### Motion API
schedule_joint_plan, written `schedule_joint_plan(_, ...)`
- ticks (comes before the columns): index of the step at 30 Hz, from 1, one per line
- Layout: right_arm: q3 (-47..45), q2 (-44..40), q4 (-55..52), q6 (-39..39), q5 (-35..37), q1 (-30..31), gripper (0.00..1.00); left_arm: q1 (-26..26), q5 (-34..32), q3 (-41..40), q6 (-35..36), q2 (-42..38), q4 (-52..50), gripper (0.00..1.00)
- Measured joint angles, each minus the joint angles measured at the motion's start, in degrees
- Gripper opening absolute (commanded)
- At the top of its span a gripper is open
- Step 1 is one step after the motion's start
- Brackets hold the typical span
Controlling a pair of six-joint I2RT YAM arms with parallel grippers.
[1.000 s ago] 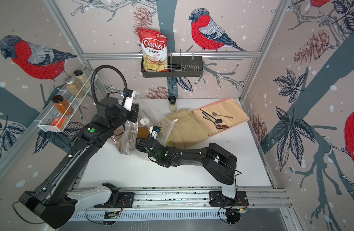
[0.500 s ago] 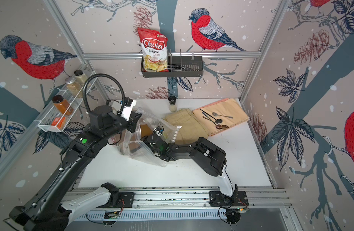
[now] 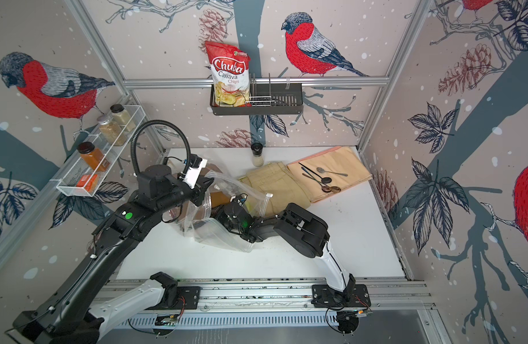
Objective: Take the trousers out of the vacuum bag
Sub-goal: Take out the trousers from the vacuum bag.
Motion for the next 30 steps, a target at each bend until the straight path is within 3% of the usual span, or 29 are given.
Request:
schedule_joint_plan(12, -2.27, -1.75, 4.11, 1.16, 0.07, -0.76, 0.58, 0.0, -0.42, -0.96, 0.17, -0.68, -0.2, 0.0)
schedule_joint_plan(30, 2.27, 2.99, 5.49, 0.96, 0.13, -1.77, 0.57, 0.0, -1.88, -0.98, 1.22, -0.85, -0.55, 0.0)
